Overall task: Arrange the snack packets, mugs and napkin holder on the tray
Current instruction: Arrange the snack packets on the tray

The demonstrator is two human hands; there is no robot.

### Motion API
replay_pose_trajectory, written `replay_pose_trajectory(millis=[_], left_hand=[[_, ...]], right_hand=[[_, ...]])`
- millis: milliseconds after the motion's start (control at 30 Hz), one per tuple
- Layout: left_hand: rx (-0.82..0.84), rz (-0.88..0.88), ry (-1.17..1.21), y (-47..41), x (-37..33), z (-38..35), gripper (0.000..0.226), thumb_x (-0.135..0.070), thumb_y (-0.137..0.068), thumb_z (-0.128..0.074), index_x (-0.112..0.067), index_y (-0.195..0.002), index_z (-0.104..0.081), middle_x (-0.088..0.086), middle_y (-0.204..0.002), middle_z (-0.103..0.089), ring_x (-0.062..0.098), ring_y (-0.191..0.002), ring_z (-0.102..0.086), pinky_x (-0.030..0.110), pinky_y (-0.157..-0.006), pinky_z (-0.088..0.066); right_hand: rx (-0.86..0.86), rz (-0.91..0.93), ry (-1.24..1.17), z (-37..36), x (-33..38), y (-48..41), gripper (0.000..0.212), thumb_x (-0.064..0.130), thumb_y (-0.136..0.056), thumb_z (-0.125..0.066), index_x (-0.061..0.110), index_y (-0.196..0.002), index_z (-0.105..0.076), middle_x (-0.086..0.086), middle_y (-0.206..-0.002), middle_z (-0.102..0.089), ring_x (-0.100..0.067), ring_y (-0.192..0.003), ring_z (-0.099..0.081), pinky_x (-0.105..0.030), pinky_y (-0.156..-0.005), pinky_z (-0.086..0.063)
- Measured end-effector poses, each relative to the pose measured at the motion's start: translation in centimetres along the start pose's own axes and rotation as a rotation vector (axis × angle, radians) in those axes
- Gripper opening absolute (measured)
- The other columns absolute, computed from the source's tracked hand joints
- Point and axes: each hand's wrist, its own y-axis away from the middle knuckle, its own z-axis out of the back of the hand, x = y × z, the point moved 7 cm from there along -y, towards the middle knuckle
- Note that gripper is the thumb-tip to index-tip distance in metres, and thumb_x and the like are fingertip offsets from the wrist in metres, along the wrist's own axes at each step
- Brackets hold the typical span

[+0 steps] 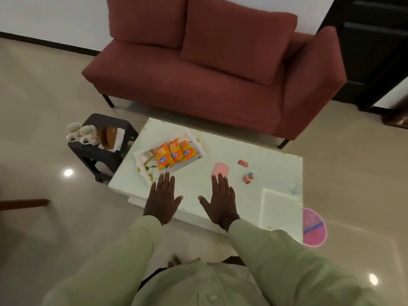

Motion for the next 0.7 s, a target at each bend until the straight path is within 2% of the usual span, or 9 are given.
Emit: replay_pose_trajectory(millis=[200, 467, 700], left_hand=[[0.004, 0.006, 0.038, -1.7, 5.7, 0.9, 0.074, -0.053, -0.100, -0.027, -0.010, -0.155, -0.003, 0.014, -0.163, 0.005, 0.030, -0.151, 0.004, 0.046, -0.122, -0.009], [0.022, 0.004, 0.077, -6.7, 8.6, 1.2, 0.075, -0.053, -0.100, -0.030, -0.010, -0.155, -0.004, 0.012, -0.164, 0.001, 0.029, -0.151, 0.001, 0.045, -0.122, -0.011], [0.068, 0.006, 0.106, -11.1, 10.6, 1.3, 0.072, -0.051, -0.100, -0.034, -0.012, -0.155, -0.010, 0.011, -0.164, -0.005, 0.028, -0.151, -0.001, 0.045, -0.122, -0.013]], right_hand=[[0.000, -0.004, 0.006, -1.7, 5.1, -2.4, 0.086, 0.060, -0.092, -0.042, 0.018, -0.158, -0.005, -0.007, -0.166, 0.003, -0.027, -0.153, 0.004, -0.049, -0.122, -0.009], [0.010, -0.024, 0.047, -2.0, 5.4, -8.2, 0.086, 0.059, -0.093, -0.043, 0.016, -0.158, -0.006, -0.008, -0.166, 0.002, -0.026, -0.153, 0.002, -0.048, -0.122, -0.010], [-0.005, -0.028, -0.078, -1.0, 7.0, -13.6, 0.088, 0.057, -0.092, -0.048, 0.014, -0.157, -0.007, -0.009, -0.166, -0.004, -0.027, -0.153, -0.003, -0.044, -0.122, -0.012]])
